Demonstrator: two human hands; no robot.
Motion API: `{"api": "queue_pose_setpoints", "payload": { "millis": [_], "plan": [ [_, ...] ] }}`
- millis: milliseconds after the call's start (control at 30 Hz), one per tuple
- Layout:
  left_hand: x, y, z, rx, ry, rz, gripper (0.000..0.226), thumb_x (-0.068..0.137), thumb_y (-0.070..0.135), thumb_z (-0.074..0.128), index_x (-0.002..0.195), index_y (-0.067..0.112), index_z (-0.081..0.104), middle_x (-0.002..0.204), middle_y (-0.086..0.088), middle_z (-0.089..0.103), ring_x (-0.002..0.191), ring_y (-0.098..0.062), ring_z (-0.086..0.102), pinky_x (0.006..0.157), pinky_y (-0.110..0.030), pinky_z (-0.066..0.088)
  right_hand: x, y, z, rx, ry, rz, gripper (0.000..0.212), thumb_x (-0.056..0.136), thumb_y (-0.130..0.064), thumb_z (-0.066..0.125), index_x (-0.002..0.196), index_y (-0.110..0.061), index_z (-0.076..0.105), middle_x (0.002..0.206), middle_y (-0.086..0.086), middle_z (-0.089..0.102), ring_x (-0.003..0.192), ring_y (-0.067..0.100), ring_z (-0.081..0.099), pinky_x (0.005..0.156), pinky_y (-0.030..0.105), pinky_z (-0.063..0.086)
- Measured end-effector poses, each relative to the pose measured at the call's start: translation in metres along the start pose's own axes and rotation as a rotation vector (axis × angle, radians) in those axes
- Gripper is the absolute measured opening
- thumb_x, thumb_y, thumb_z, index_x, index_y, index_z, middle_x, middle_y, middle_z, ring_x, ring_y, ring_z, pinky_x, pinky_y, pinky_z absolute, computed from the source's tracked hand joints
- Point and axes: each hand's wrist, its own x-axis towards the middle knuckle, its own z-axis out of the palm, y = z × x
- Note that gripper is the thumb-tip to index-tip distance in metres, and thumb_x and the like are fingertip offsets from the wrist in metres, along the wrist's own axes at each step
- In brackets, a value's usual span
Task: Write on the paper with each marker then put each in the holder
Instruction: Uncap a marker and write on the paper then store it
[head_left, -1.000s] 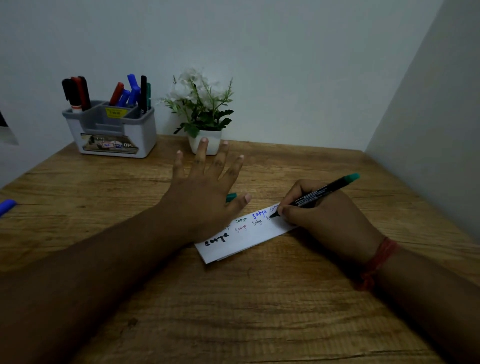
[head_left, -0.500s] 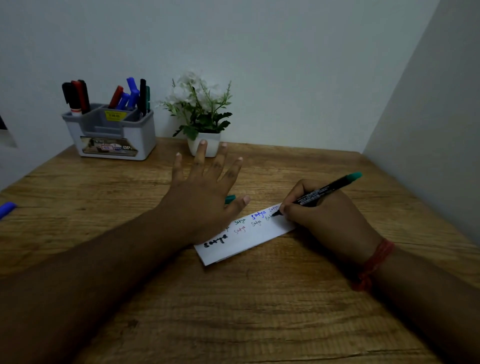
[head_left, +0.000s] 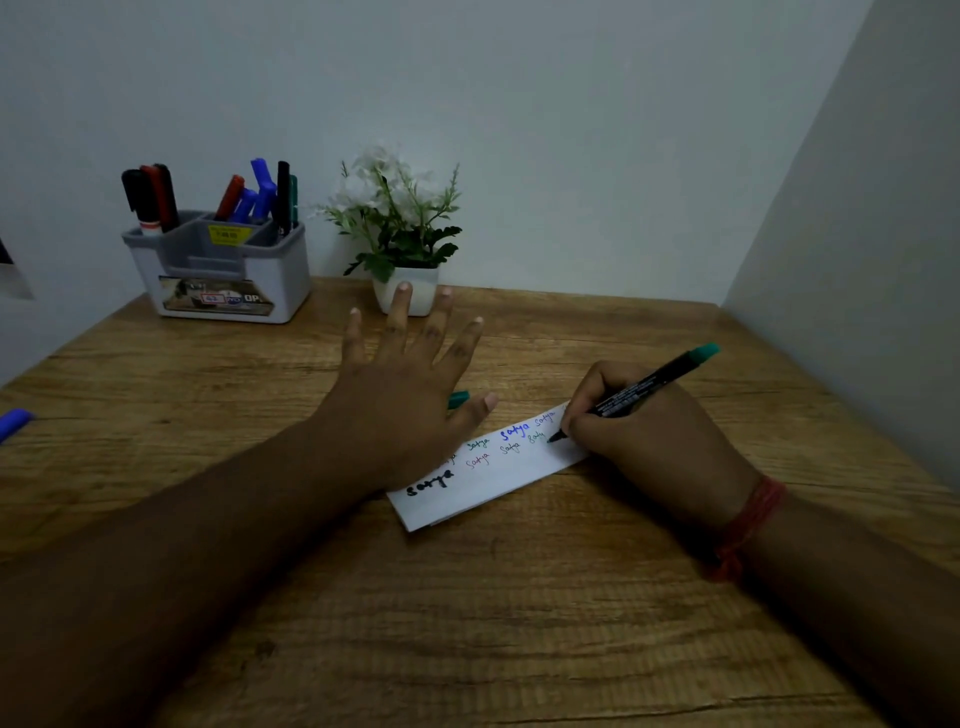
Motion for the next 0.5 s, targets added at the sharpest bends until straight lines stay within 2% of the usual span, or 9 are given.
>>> {"api": "queue_pose_setpoints", "payload": {
  "millis": [500],
  "plan": [
    [-0.0005,0.0015,-0.0036,0.002,-0.024,-0.003,0.081,0.082,0.077,-0.010,0.152,0.037,-0.019,0.159,0.003,-0.033,0.142,-0.027,-0.038,0.114,-0.066,-0.008,0.0032,0.0030,0.0006,0.011,0.025,0.035,0.008,0.083,-0.013,0.071,0.076,-0.017,0.069,0.080,-0.007,0.074,0.069,-0.004,0.063,0.055,0.011,0.045]
  ]
}}
